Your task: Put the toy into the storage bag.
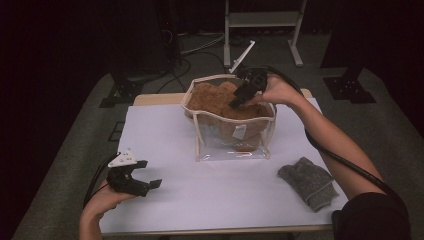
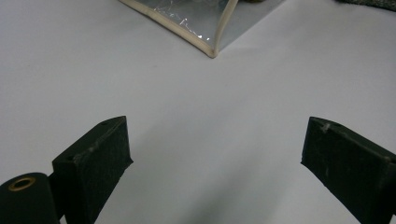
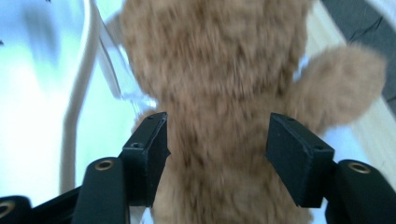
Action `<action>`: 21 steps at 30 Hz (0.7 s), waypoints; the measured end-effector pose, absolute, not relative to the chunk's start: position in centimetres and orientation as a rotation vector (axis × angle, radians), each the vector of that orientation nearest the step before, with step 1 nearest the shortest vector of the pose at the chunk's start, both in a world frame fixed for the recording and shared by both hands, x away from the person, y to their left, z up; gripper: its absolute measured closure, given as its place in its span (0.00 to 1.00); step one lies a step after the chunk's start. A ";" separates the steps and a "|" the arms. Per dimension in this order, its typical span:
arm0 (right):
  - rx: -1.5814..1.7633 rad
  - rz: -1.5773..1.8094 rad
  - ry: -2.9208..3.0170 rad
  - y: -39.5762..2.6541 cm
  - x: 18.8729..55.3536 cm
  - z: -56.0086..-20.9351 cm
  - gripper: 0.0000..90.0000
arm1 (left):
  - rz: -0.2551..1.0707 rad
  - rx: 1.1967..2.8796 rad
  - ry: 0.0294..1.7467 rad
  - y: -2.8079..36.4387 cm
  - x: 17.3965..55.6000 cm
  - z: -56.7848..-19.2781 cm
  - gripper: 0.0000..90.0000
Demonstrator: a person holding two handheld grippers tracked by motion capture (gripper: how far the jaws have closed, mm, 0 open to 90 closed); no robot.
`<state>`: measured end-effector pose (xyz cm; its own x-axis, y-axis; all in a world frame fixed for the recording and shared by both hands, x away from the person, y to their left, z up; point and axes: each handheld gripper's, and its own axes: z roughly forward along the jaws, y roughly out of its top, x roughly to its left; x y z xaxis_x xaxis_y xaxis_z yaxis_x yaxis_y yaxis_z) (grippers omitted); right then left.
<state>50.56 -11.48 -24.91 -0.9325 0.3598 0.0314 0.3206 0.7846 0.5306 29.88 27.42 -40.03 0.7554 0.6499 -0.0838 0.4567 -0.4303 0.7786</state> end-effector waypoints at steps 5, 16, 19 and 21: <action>0.499 0.936 2.870 -9.5 50.8 -24.1 0.44 | 0.287 2.099 0.826 27.4 29.9 -39.9 0.08; 0.473 1.024 2.862 -5.8 52.3 -24.3 0.39 | 0.287 2.096 0.826 27.6 29.9 -39.9 0.08; 0.480 1.042 2.866 -5.3 52.7 -24.5 0.36 | 0.286 2.092 0.825 27.6 29.8 -39.9 0.08; 0.491 1.049 2.873 -5.1 52.9 -24.7 0.36 | 0.287 2.091 0.827 27.7 29.8 -40.0 0.08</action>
